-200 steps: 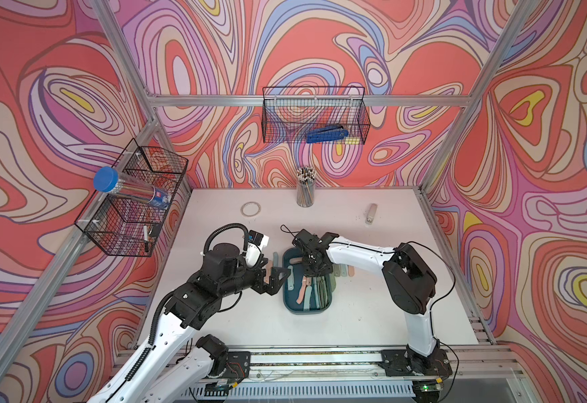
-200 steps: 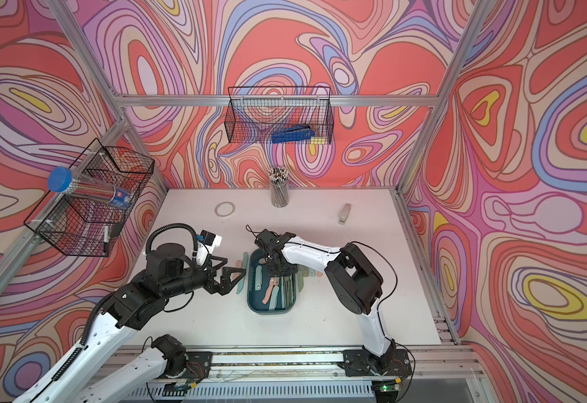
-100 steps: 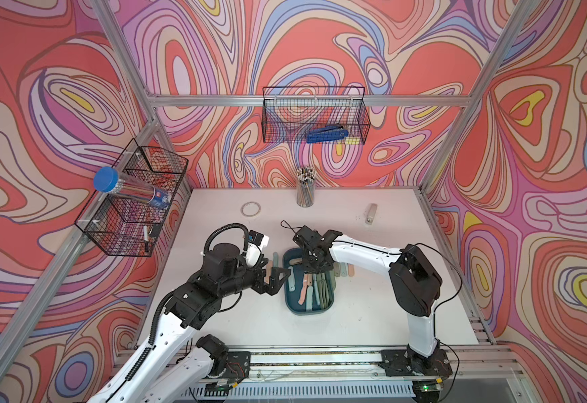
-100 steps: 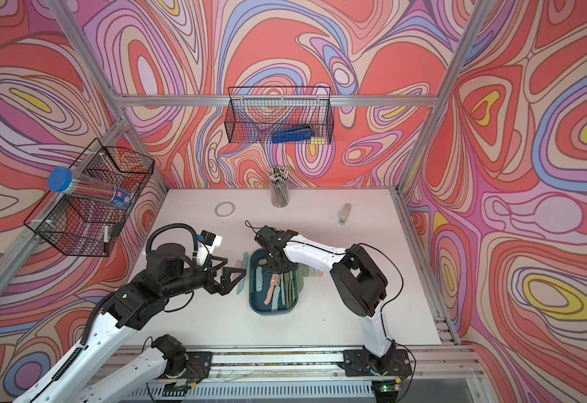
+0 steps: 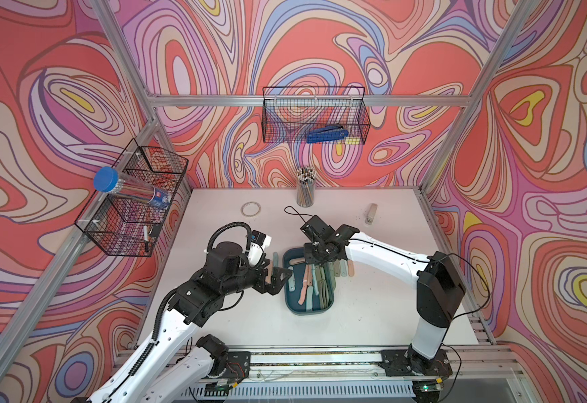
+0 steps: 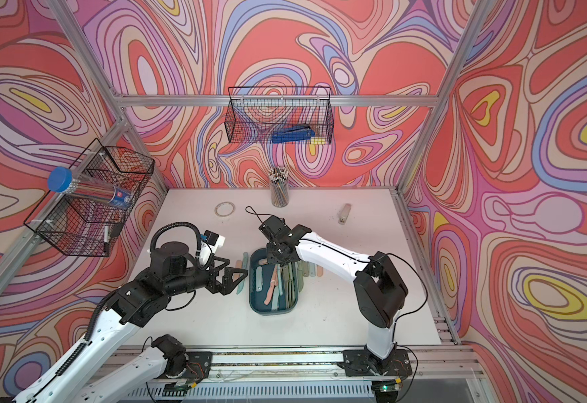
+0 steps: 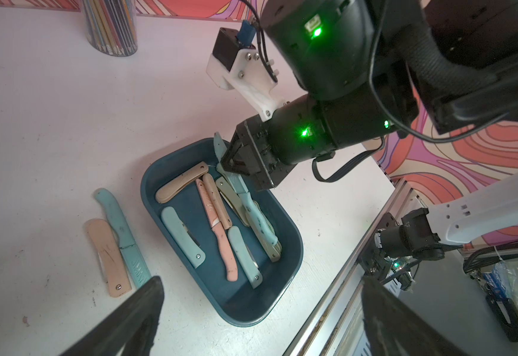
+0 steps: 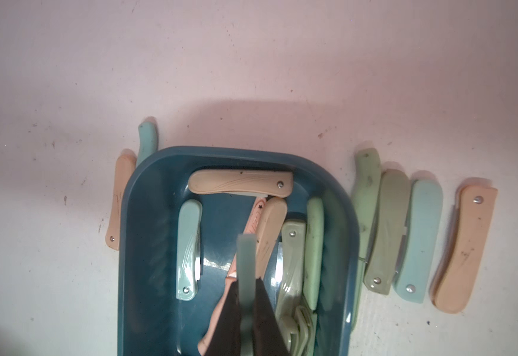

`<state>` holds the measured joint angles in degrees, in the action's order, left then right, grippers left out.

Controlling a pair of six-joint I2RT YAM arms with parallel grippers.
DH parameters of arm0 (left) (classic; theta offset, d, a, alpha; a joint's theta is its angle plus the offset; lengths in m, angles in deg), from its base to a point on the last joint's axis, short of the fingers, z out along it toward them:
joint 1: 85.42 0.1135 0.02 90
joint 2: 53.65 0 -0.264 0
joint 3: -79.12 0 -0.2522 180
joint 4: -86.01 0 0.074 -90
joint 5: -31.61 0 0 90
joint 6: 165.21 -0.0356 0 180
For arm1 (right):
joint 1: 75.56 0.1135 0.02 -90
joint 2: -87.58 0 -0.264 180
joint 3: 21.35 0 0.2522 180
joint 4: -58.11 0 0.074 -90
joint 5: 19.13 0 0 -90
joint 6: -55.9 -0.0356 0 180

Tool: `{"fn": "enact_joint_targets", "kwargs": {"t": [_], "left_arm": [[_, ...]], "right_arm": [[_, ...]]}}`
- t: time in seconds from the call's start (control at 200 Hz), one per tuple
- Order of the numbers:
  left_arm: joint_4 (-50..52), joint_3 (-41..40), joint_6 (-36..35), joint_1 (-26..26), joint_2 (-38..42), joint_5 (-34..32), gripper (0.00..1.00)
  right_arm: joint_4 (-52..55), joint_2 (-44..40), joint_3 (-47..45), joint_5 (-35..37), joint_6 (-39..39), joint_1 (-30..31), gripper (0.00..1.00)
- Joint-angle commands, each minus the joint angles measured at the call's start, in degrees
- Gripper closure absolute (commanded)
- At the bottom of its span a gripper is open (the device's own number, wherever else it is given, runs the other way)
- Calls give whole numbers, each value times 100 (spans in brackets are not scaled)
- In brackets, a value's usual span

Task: Take the fruit knife out of the storage box
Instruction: Pick up the fruit knife from the storage box, then place the fruit knife at the center of the board.

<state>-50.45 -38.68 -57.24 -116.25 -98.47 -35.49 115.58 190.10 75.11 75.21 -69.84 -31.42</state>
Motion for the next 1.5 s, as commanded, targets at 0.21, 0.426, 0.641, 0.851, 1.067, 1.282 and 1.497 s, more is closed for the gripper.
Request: {"fn": "enact_joint_targets", "kwargs": {"t": [0.21, 0.426, 0.641, 0.851, 1.067, 1.282, 1.497], "left_arm": [[-141, 20, -92, -34, -84, 195, 0], [-150, 16, -84, -28, -80, 191, 0], [-156, 20, -84, -29, -89, 198, 1], [-139, 8, -84, -37, -80, 188, 0], [-134, 17, -84, -35, -89, 168, 0], [-133, 16, -89, -37, -97, 153, 0], [-130, 16, -93, -37, -115, 133, 0]], "right_arm": [[-552, -1405, -1240, -1309, 717, -1678, 95], [-653, -1423, -1802, -1907, 1609, -2496, 95], [-929, -1046, -2091, -2206, 2039, -3019, 94], [-1075, -312, -2050, -2280, 2157, -3330, 94], [-1336, 156, -1941, -2324, 2076, -3350, 93], [-1492, 447, -1871, -2456, 1971, -3363, 93], [-1568, 559, -1827, -2415, 1765, -3353, 92]]}}
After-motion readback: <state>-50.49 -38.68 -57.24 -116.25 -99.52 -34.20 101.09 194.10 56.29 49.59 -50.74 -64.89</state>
